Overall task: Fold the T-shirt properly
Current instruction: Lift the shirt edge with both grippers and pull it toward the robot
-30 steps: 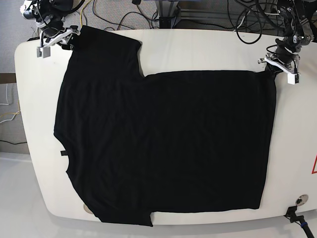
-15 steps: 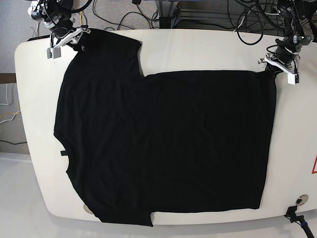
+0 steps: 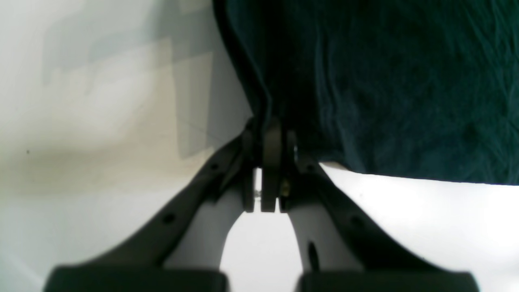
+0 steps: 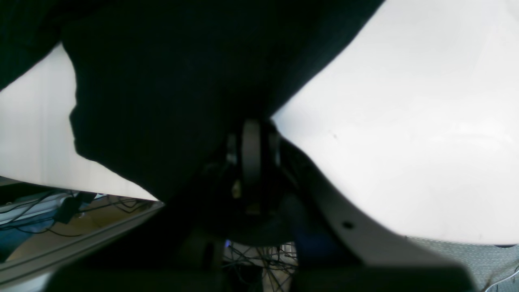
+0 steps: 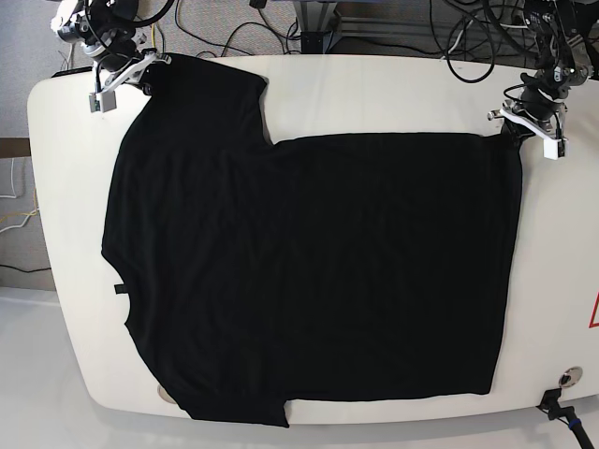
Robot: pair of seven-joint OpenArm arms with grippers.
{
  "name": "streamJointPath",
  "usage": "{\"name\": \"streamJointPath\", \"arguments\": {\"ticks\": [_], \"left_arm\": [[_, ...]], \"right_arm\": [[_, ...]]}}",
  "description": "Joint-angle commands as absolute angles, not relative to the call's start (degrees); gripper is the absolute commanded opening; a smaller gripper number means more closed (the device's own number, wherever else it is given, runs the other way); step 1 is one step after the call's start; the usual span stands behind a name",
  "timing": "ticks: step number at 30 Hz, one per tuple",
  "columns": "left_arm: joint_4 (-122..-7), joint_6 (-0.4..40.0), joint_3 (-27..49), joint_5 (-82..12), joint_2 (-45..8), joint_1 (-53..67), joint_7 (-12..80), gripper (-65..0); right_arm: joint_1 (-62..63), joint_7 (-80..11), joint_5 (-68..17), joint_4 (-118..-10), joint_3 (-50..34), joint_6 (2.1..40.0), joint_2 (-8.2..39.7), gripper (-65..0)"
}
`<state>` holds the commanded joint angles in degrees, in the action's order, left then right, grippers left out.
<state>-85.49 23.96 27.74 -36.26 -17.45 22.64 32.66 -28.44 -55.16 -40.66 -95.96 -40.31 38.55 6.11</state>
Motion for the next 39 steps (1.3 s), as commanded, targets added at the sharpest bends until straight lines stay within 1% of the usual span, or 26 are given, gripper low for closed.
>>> {"name": "streamJointPath", "arguments": {"ticks": [3,6,9,12,18,21,26,30,32,36,39], "left_arm": [[-85.5,24.0,27.7,-36.3,-17.5,22.7,32.7,-63.8],[-85.5,24.0,27.7,-36.3,-17.5,23.2,32.7,-63.8],[-85.7,24.0,27.7,-36.4,-17.5,23.3,32.7,-63.8],[-87.7,24.0,27.7,-36.4,-17.5,23.3,32.7,-63.8],[-91.2,24.0,27.6,-36.4,-17.5,23.1,32.7,-63.8],[-93.0,24.0,27.3,-36.4,-17.4,22.5,32.7,-63.8],[-92.8,24.0,27.6,-36.3,-17.4,16.4,38.3,-63.8],[-92.1,24.0,27.2,-36.2,-17.4,12.2,39.1,-63.8],[-90.5,24.0,27.1,-36.2,-17.5,9.6,39.8,-63.8],[-86.9,24.0,27.2,-36.2,-17.5,3.7,43.8,-63.8],[-83.5,24.0,27.2,-36.2,-17.5,0.5,44.2,-63.8]], "right_arm": [[-29.8,-55.3,-40.7,-98.3,-40.4,38.5,6.0,-65.0],[-32.7,-55.3,-40.5,-104.0,-40.6,38.5,3.6,-65.0],[-34.9,-55.3,-41.0,-109.8,-40.6,38.6,2.4,-65.0],[-34.9,-55.6,-41.0,-112.6,-40.5,38.5,2.1,-65.0],[-31.8,-55.6,-41.0,-112.7,-40.5,38.6,2.3,-65.0],[-28.4,-55.6,-41.0,-112.6,-40.5,38.7,2.3,-65.0],[-21.0,-59.6,-40.5,-112.4,-40.4,38.5,2.3,-65.0],[-16.0,-59.6,-40.5,-112.0,-40.2,38.5,2.4,-65.0],[-13.3,-59.6,-40.5,-110.1,-39.7,38.5,2.4,-65.0],[-8.3,-59.6,-40.5,-104.7,-39.3,38.5,4.4,-65.0],[-4.8,-59.6,-40.4,-100.6,-39.3,38.4,4.7,-65.0]]}}
